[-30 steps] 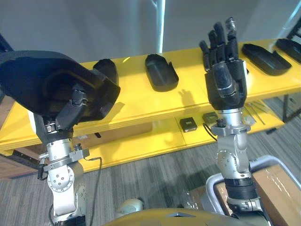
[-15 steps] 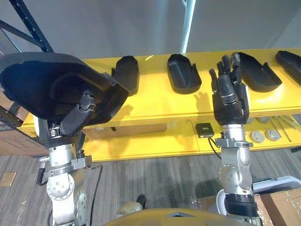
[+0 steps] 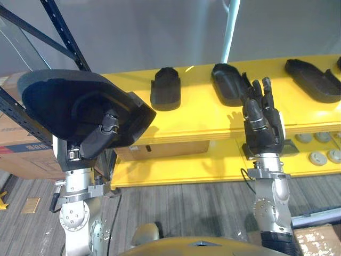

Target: Walk over and take three plastic housings, then place them on the shelf

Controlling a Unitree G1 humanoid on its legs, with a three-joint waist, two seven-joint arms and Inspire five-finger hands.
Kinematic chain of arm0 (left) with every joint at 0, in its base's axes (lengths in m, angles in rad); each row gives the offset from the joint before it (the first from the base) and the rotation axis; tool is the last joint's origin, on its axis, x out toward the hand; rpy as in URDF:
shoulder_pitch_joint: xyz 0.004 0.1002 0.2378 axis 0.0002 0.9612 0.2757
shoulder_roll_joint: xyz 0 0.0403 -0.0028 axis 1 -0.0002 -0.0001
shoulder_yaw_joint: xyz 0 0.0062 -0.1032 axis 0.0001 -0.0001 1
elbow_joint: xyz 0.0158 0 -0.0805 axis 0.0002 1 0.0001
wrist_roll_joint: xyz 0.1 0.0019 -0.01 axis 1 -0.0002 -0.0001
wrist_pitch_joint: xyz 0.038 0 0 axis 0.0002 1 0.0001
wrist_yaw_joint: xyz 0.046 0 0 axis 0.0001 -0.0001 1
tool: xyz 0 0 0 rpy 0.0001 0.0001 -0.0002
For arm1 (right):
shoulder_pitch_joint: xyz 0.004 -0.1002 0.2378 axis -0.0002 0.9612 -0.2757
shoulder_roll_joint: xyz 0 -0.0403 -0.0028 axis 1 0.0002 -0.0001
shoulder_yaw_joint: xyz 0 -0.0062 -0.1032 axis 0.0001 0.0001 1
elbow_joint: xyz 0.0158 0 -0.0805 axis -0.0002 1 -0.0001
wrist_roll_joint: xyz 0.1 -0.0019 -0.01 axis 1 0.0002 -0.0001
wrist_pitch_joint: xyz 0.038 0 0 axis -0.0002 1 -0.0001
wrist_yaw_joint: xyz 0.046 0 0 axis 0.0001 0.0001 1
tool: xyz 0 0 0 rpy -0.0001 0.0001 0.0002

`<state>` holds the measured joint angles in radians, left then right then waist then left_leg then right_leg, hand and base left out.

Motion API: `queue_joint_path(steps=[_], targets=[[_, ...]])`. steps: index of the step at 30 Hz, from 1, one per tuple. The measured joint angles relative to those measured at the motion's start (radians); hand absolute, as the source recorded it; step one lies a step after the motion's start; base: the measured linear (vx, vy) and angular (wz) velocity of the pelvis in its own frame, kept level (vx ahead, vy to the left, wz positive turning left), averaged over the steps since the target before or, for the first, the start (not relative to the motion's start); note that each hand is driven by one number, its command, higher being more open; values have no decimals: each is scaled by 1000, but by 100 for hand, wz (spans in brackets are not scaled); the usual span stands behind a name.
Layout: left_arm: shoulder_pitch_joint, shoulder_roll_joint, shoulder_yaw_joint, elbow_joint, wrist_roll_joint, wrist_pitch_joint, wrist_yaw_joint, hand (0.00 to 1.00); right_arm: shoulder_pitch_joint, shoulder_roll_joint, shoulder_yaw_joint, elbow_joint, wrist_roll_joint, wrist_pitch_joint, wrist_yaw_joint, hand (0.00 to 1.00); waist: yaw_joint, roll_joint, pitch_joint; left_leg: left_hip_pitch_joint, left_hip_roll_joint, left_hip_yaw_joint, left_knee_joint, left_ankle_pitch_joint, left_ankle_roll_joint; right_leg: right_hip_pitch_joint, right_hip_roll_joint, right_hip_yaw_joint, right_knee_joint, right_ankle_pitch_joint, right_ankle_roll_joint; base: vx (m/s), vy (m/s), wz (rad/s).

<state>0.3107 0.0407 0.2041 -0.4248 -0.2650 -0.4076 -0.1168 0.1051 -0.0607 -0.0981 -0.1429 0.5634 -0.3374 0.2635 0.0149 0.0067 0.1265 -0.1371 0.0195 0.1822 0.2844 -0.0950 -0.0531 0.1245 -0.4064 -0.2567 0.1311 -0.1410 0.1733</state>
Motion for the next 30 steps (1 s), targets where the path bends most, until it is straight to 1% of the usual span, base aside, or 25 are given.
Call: queue_joint_path(steps=[1,2,3,4,5,6,7,8,9,10,11,12,17,18,19,20,21,23,24,25,26,27,28,29,30], targets=[[-7,7,-2,4,0,1,-18,0,0,12,7,5,0,-1,-15,100,-2,-13,8,0,-20,0,-1,-5,18,-5,-16,0,27,67,-15,78,193,10],[-6,7,-5,10,1,13,-37,0,0,25,11,24,-1,-1,-30,100,-2,-5,8,12,-14,-2,-15,-6,25,-38,-19,-19,91,119,-12,87,193,3],[-7,15,-5,10,1,17,-53,0,1,37,12,31,-1,-1,-40,100,0,3,9,34,-7,-2,-46,1,36,-78,-15,-40,163,149,-57,66,137,-8],[-9,23,-4,9,0,17,-59,0,1,42,13,31,-2,-2,-40,100,-2,5,10,48,-5,-1,-66,9,48,-97,-12,-39,190,152,-70,106,94,0],[-19,48,-4,9,0,19,-59,0,1,51,13,30,-4,-5,-39,100,-19,15,15,62,5,-13,-96,22,67,-109,34,-8,208,102,-65,99,30,20],[-37,64,-3,10,0,25,-59,0,1,56,11,28,-4,-6,-38,100,-31,15,15,67,12,-31,-113,30,76,-109,98,21,189,52,-61,125,-12,37],[-68,77,-5,10,-3,32,-59,0,2,57,11,25,-4,-6,-38,100,-43,12,14,77,19,-43,-137,45,72,-106,189,50,117,22,-74,87,-37,35],[-87,80,-5,10,-5,39,-58,0,4,57,10,18,-4,-6,-38,100,-45,9,13,77,19,-45,-144,59,63,-105,229,59,65,23,-77,109,-51,36],[-121,68,-10,18,-6,43,-53,0,4,50,6,1,-4,-6,-34,100,-51,7,14,73,16,-59,-147,64,55,-87,287,86,-25,67,-103,95,-48,28],[-131,62,-23,23,-7,47,-45,0,5,44,-1,-6,-5,-6,-30,100,-51,19,15,73,17,-64,-149,65,53,-73,289,102,-50,94,-91,151,-15,10],[-138,61,-39,22,-6,50,-37,0,1,43,-10,-10,-4,-6,-26,100,-42,26,15,74,16,-52,-163,65,51,-75,294,113,-66,97,-94,143,0,-10],[-138,57,-54,22,2,54,-28,0,-1,36,-11,-10,-4,-6,-25,100,-40,34,17,74,17,-49,-179,70,45,-80,292,115,-73,97,-94,113,13,-14],[-112,51,-121,22,8,63,-16,0,0,21,-15,-31,-3,-5,-15,100,-44,34,17,103,22,-50,-212,75,32,-62,298,109,-80,93,-99,57,-27,1],[-95,48,-127,22,7,63,-15,0,0,20,-15,-34,-4,-6,-5,100,-43,34,18,96,25,-51,-174,54,28,-48,299,105,-78,85,-109,28,-4,8],[-92,48,-127,22,7,63,-15,0,0,20,-15,-35,-4,-6,-5,100,-42,34,18,92,26,-52,-159,46,28,-45,299,102,-78,82,-111,16,-9,12],[-81,47,-126,22,7,63,-11,0,0,20,-15,-35,-6,-6,-4,100,-38,32,19,73,29,-54,-96,16,27,-34,299,96,-70,60,-106,-14,-28,12],[-67,44,-126,23,7,63,-3,0,1,20,-14,-35,-7,-6,0,100,-33,42,25,55,40,-57,-31,-10,23,-30,304,93,-44,42,-111,-24,-26,14],[-60,44,-116,24,7,63,1,0,5,19,-20,-35,-9,-20,10,100,-18,49,32,22,54,-59,60,-29,17,-29,306,91,-11,20,-117,-64,-9,11],[-60,44,-98,24,7,62,3,0,3,15,-23,-39,-12,-30,22,100,-8,51,31,24,58,-57,53,-28,17,-29,307,90,-6,18,-119,-76,-8,8],[-61,43,-86,24,8,60,5,0,1,13,-27,-46,-20,-36,30,100,-8,52,30,29,56,-58,31,-25,18,-29,306,87,-7,16,-121,-80,25,16],[-62,42,-64,23,24,54,8,0,1,7,-38,-77,-48,-51,42,100,-9,41,35,40,43,-63,-8,-19,27,-29,283,77,-9,17,-121,-58,46,20],[-64,42,-54,23,40,53,10,0,0,4,-41,-97,-48,-53,52,100,-12,40,36,38,43,-56,-5,-23,36,-29,272,67,-6,18,-119,-56,73,25],[-64,48,-42,23,54,51,14,0,-6,-11,-47,-132,-47,-67,60,100,-16,27,44,37,58,-50,1,-31,48,-29,243,67,10,16,-120,-27,98,17],[-64,49,-30,23,78,44,14,0,-16,-27,-49,-157,-47,-92,61,100,-19,18,47,20,88,-59,26,-28,38,-29,213,71,19,10,-110,-19,130,9],[-64,50,-24,23,85,39,14,0,-26,-39,-49,-166,-47,-102,61,100,-21,18,47,12,102,-69,33,-24,26,-30,198,74,27,6,-102,1,224,-9]])
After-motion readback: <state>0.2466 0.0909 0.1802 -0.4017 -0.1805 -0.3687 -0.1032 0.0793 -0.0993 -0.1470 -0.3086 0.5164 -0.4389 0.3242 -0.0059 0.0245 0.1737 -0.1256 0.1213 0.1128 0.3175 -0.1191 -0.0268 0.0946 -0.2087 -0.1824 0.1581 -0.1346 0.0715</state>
